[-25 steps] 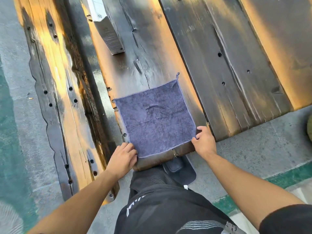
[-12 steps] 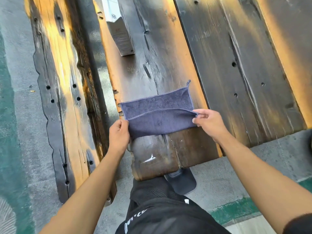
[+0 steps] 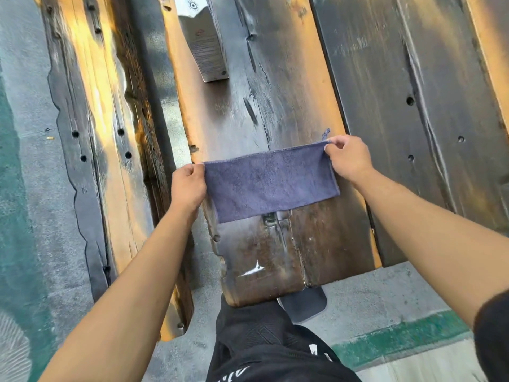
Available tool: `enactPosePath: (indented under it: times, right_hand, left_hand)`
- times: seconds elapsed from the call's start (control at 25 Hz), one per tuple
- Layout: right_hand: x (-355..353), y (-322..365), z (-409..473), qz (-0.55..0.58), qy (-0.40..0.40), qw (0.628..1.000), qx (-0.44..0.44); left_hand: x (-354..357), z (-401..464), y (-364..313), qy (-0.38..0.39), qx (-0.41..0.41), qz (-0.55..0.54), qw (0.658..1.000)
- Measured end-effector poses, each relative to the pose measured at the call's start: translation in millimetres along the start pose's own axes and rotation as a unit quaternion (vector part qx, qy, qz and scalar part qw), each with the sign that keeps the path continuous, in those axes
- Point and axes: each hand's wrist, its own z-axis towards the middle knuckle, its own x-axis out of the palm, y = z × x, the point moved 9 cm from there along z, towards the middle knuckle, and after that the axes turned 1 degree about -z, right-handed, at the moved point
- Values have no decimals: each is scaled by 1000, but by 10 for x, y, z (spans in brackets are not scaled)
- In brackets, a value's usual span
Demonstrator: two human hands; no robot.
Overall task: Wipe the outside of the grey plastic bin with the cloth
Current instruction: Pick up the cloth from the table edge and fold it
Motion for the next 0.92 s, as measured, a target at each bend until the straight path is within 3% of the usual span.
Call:
enactPosePath:
  times: [0.28,0.64,0.92]
  right_hand:
    - [25,-195,-79,39,-41,997,51]
    - [79,-587,-663,-65,-63,990,108]
    - [77,-628,-756,-33,-47,983,175]
  left_hand:
    - [-80,-84,161,-26,-29,20,999]
    - [-100,-633,476,-10,-24,148,989]
    - [-62,-747,633,-10,-88,75,993]
